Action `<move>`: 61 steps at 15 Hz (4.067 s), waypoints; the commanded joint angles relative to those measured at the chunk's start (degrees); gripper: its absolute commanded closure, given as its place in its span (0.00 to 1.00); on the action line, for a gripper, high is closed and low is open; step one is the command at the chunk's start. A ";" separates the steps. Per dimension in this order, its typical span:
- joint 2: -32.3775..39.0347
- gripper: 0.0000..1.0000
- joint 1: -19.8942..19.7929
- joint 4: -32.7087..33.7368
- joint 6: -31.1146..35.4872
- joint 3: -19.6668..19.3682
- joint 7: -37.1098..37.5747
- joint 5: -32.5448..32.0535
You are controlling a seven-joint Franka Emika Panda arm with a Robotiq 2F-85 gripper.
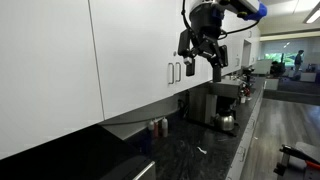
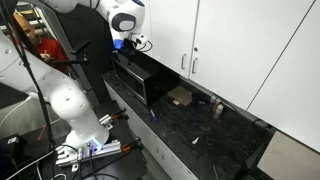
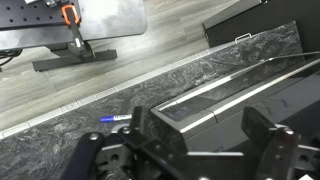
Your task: Open the right cabinet door
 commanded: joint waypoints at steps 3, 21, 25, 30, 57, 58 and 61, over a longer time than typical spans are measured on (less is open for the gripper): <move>-0.06 0.00 -0.76 0.13 -0.30 0.65 -0.17 0.19; -0.21 0.00 -1.65 -0.19 4.36 -0.50 -3.91 -0.62; -0.10 0.00 -3.27 -0.19 8.11 -1.86 -7.20 -3.74; -0.77 0.00 -5.41 -1.22 14.25 -2.08 -6.90 -10.15; -5.49 0.00 -3.52 -4.24 23.13 -10.73 -23.26 -15.40; -5.40 0.00 -3.68 -3.83 22.89 -11.90 -25.64 -14.63; -5.03 0.00 -4.55 -2.34 22.38 -15.12 -30.58 -12.91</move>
